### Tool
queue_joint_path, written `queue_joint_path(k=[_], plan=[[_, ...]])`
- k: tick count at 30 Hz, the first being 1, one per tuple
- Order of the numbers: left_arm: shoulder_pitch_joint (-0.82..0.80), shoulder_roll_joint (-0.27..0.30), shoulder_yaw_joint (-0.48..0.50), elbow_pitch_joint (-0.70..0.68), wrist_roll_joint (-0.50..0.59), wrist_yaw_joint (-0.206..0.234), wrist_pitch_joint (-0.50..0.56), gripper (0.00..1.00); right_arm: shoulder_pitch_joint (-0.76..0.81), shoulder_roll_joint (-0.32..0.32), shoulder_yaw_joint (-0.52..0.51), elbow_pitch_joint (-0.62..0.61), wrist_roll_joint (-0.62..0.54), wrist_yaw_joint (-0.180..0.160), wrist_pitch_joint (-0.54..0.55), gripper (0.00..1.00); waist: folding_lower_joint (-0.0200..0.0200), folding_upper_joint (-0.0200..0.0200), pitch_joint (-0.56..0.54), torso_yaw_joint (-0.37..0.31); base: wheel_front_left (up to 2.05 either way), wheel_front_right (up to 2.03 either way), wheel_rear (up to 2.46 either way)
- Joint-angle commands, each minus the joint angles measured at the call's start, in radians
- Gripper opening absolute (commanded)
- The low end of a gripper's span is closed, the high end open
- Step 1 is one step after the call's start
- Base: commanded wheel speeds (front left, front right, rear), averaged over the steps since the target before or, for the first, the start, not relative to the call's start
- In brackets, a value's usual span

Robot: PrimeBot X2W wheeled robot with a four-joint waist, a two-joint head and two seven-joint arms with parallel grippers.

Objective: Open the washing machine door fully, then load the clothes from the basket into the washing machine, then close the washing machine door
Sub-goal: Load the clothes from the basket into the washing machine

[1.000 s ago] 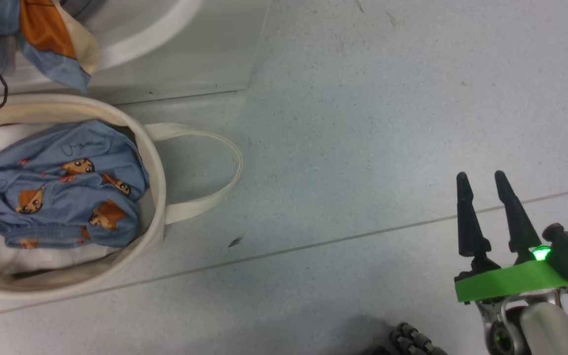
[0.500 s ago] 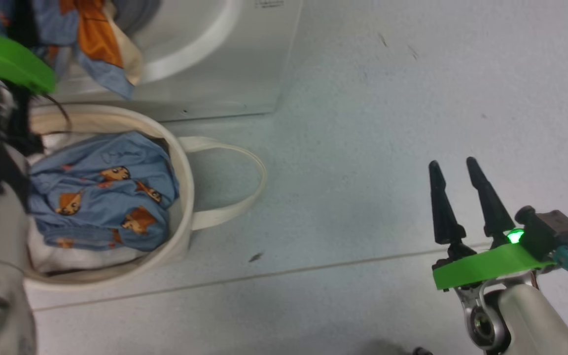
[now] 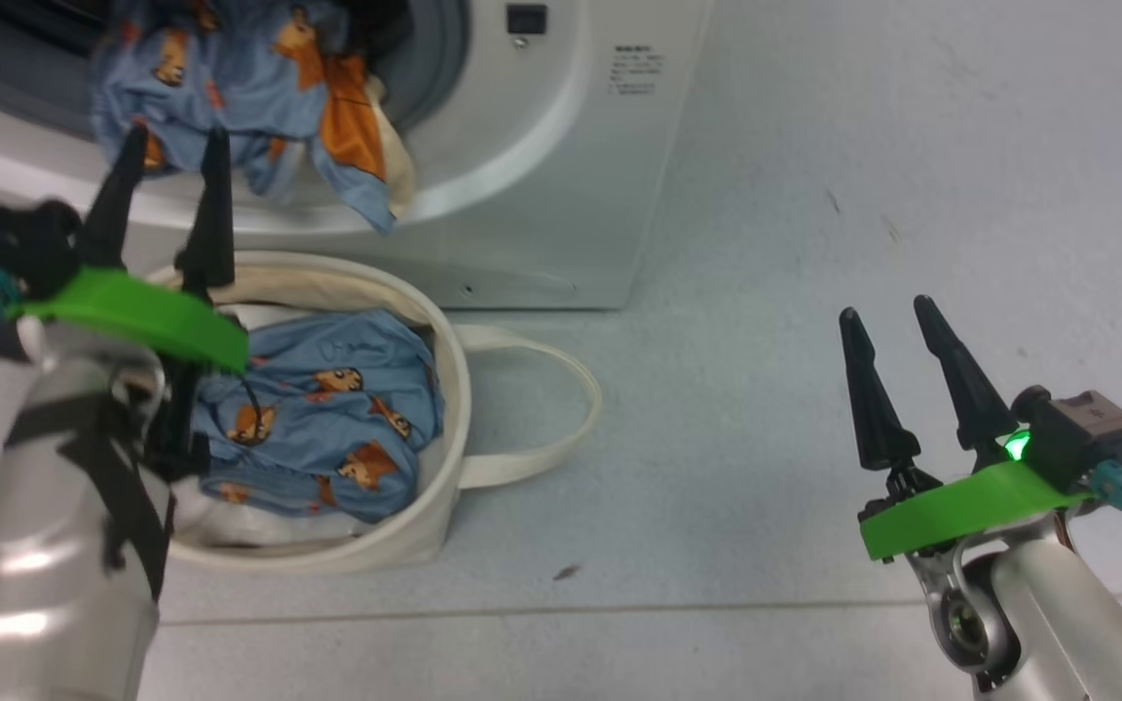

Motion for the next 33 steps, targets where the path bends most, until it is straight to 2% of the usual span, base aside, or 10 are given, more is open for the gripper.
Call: queue_joint_path(k=[1, 8, 24, 33], plan=[[0.026, 0.042, 0.016, -0.046, -0.009, -0.006, -0.006, 1.00, -0.005, -0.020, 0.023, -0.029, 0.003, 0.001, -0.012, 1.00, 0.0002, 0.0000, -0.037, 0.030, 0.00, 0.00, 0.00], [0.163, 0.015, 0.046, -0.111, -0.050, -0.006, -0.006, 1.00, -0.012, -0.039, 0.054, -0.029, 0.010, 0.001, -0.012, 1.00, 0.0002, 0.0000, -0.108, 0.069, 0.00, 0.00, 0.00], [0.465, -0.044, 0.080, -0.273, 0.005, -0.006, -0.006, 1.00, 0.012, -0.070, 0.060, -0.014, 0.043, 0.001, -0.012, 1.00, 0.0002, 0.0000, -0.253, 0.115, 0.00, 0.00, 0.00], [0.535, -0.062, 0.091, -0.309, 0.008, -0.006, -0.006, 1.00, 0.055, -0.072, 0.071, -0.015, 0.054, 0.001, -0.012, 1.00, 0.0002, 0.0000, -0.271, 0.116, 0.00, 0.00, 0.00]])
